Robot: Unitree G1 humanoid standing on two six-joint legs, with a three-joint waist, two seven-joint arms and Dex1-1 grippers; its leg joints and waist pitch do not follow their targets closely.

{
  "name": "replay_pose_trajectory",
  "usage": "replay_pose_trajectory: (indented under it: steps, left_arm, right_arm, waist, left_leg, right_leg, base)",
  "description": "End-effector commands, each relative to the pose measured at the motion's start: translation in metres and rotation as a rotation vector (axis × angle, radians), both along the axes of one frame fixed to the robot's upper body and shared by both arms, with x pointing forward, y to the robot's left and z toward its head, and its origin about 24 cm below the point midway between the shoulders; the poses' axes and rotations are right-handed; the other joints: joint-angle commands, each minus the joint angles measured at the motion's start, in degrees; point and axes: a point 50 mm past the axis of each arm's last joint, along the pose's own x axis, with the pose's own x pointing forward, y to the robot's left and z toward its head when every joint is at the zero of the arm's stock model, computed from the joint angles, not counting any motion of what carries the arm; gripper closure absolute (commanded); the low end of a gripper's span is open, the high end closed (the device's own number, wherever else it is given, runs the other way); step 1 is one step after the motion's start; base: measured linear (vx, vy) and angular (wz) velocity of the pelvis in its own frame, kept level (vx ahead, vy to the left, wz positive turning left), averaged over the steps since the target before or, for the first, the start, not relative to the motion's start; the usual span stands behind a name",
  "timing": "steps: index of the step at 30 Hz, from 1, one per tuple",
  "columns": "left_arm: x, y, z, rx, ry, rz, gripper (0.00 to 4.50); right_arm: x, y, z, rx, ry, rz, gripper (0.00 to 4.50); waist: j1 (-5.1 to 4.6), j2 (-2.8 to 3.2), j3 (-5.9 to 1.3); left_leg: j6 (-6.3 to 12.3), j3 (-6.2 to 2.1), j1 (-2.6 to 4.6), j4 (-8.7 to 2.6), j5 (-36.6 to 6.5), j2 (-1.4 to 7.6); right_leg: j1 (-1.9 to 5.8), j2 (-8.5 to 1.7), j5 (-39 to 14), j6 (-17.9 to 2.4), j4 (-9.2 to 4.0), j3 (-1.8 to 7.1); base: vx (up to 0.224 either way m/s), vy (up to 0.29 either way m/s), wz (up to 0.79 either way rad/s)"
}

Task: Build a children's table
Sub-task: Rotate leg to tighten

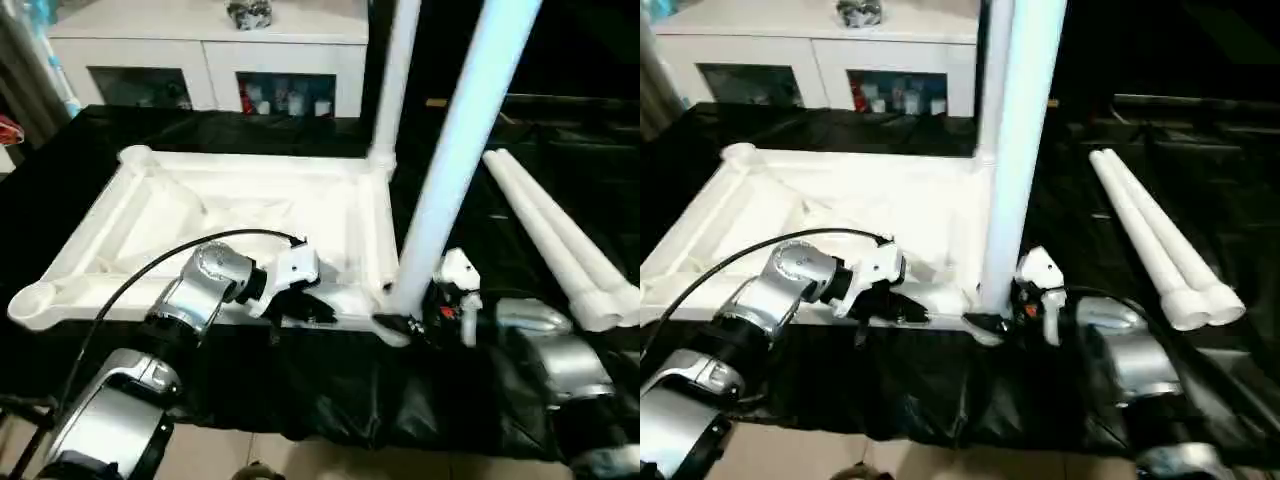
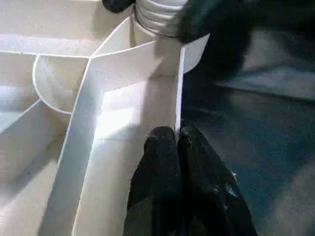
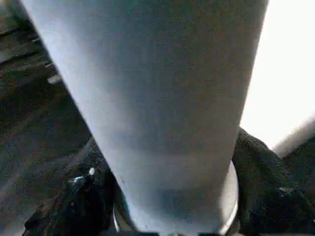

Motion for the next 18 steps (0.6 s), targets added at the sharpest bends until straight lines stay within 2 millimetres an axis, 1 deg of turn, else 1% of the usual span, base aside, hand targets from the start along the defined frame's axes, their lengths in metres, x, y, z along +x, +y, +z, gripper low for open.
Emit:
replay_pose_trajectory:
  steps: [1,2,3,4,5,6,7,8,9,10,11,12,13,14,15,17,18]
  left_arm:
    - [0.004,-0.033,0.003,-0.054,-0.027,0.047,4.5]
    - [0.005,-0.035,0.003,-0.055,-0.03,0.059,4.5]
    - [0.006,-0.04,0.003,-0.057,-0.037,0.079,4.5]
    - [0.008,-0.047,0.004,-0.057,-0.048,0.111,4.5]
    - [0.011,-0.055,0.003,-0.05,-0.064,0.158,4.5]
    - [0.012,-0.058,0.003,-0.045,-0.072,0.181,4.5]
    - [0.012,-0.06,0.003,-0.043,-0.076,0.191,4.5]
    - [0.014,-0.07,0.003,-0.036,-0.099,0.246,4.5]
    - [0.014,-0.075,0.003,-0.039,-0.101,0.266,4.5]
    - [0.014,-0.079,0.003,-0.044,-0.101,0.28,4.5]
    - [0.013,-0.082,0.003,-0.05,-0.101,0.281,4.5]
    - [0.012,-0.085,0.003,-0.053,-0.102,0.276,4.5]
    - [0.012,-0.086,0.003,-0.055,-0.103,0.272,4.5]
    - [0.011,-0.087,0.003,-0.056,-0.105,0.266,4.5]
    - [0.01,-0.089,0.003,-0.06,-0.107,0.252,4.5]
    - [0.007,-0.088,0.003,-0.067,-0.109,0.194,4.5]
    - [0.007,-0.088,0.003,-0.067,-0.109,0.194,4.5]
  right_arm:
    - [0.01,0.026,-0.012,-0.021,0.018,-0.104,1.79]
    - [0.012,0.026,-0.014,-0.025,0.019,-0.138,1.79]
    - [0.016,0.027,-0.016,-0.032,0.021,-0.198,1.8]
    - [0.021,0.029,-0.019,-0.044,0.03,-0.282,1.8]
    - [0.026,0.032,-0.022,-0.058,0.046,-0.361,1.8]
    - [0.028,0.035,-0.022,-0.063,0.052,-0.391,1.8]
    - [0.03,0.036,-0.023,-0.064,0.055,-0.406,1.8]
    - [0.036,0.042,-0.023,-0.06,0.065,-0.494,1.8]
    - [0.039,0.046,-0.022,-0.061,0.055,-0.52,1.8]
    - [0.04,0.05,-0.021,-0.065,0.04,-0.53,1.8]
    - [0.041,0.053,-0.02,-0.07,0.024,-0.532,1.8]
    - [0.042,0.055,-0.02,-0.069,0.016,-0.532,1.8]
    - [0.042,0.056,-0.02,-0.068,0.011,-0.531,1.8]
    - [0.042,0.057,-0.02,-0.065,0.006,-0.529,1.24]
    - [0.043,0.059,-0.02,-0.052,0.006,-0.527,1.1]
    - [0.042,0.058,-0.019,-0.027,0.012,-0.511,1.03]
    - [0.042,0.058,-0.019,-0.027,0.012,-0.511,0.89]
  waist:
    - [-0.26,-0.72,-2.83]
    - [-0.81,-0.63,-2.81]
    - [-1.0,-0.68,-2.9]
    - [-1.17,-0.56,-2.88]
    - [-1.45,-0.28,-2.84]
    - [-1.56,-0.4,-2.9]
    - [-1.68,-0.47,-2.9]
    - [-1.83,-0.38,-3.0]
    - [-1.89,-0.41,-3.06]
    - [-1.71,-0.44,-3.21]
    - [-1.53,-0.46,-3.24]
    - [-1.51,-0.48,-3.3]
    - [-1.44,-0.49,-3.44]
    - [-1.46,-0.53,-3.49]
    - [-1.43,-0.5,-3.54]
    - [-1.43,-0.42,-3.6]
    - [-1.45,-0.4,-3.65]
  left_leg:
    - [0.93,-1.77,0.92,-4.61,-16.33,3.9]
    - [0.33,-1.99,0.92,-4.72,-17.08,3.77]
    - [0.02,-2.05,0.71,-4.75,-17.01,3.81]
    - [-0.07,-1.96,0.96,-4.74,-17.43,3.74]
    - [-0.39,-1.9,1.17,-4.71,-17.91,3.65]
    - [-0.43,-1.92,1.12,-4.66,-17.89,3.64]
    - [-0.07,-1.9,1.01,-4.66,-17.52,3.56]
    - [0.09,-1.78,1.03,-4.62,-16.96,3.6]
    - [0.16,-1.76,0.98,-4.57,-16.51,3.56]
    - [0.51,-1.66,0.96,-4.44,-15.57,3.49]
    - [1.22,-1.56,0.8,-4.32,-14.45,3.46]
    - [1.54,-1.5,0.7,-4.27,-13.86,3.46]
    - [2.26,-1.52,0.41,-4.19,-12.41,3.43]
    - [2.95,-1.5,0.3,-4.12,-11.43,3.41]
    - [3.28,-1.46,0.27,-4.05,-11.15,3.38]
    - [4.14,-1.49,0.17,-4.01,-10.24,3.46]
    - [4.25,-1.49,0.17,-3.99,-10.14,3.49]
  right_leg:
    - [1.72,-5.86,-23.71,-9.42,-5.94,3.68]
    - [1.84,-5.85,-24.38,-9.67,-5.98,3.47]
    - [2.01,-5.82,-24.15,-9.52,-5.8,3.4]
    - [1.74,-5.79,-23.88,-9.43,-6.07,3.44]
    - [1.58,-5.66,-23.28,-9.78,-6.12,3.52]
    - [1.69,-5.65,-22.75,-9.92,-6.02,3.5]
    - [1.8,-5.61,-21.98,-9.99,-6.02,3.51]
    - [1.69,-5.6,-20.43,-10.38,-5.94,3.69]
    - [1.75,-5.58,-19.79,-10.57,-5.85,3.67]
    - [1.9,-5.58,-18.42,-10.82,-5.76,3.63]
    - [1.96,-5.6,-16.68,-11.12,-5.68,3.65]
    - [2.02,-5.58,-15.71,-11.23,-5.56,3.66]
    - [2.32,-5.57,-13.63,-11.45,-5.24,3.61]
    - [2.38,-5.51,-12.09,-11.73,-5.05,3.56]
    - [2.41,-5.54,-11.61,-11.87,-5.03,3.54]
    - [2.54,-5.44,-9.75,-12.34,-4.77,3.49]
    - [2.56,-5.45,-9.34,-12.45,-4.69,3.49]
  base:
    - [0.0,0.0,0.0]
    - [0.0,0.0,0.0]
    - [0.0,0.0,0.0]
    - [0.0,0.0,0.0]
    - [0.0,0.0,0.0]
    - [0.0,0.0,0.0]
    - [0.0,0.0,0.0]
    - [0.0,0.0,0.0]
    - [0.0,0.0,0.0]
    - [0.0,0.0,0.0]
    - [0.0,0.0,0.0]
    - [0.0,0.0,0.0]
    - [0.0,0.0,0.0]
    - [0.0,0.0,0.0]
    - [0.0,0.0,0.0]
    - [0.0,0.0,0.0]
    - [0.0,0.0,0.0]
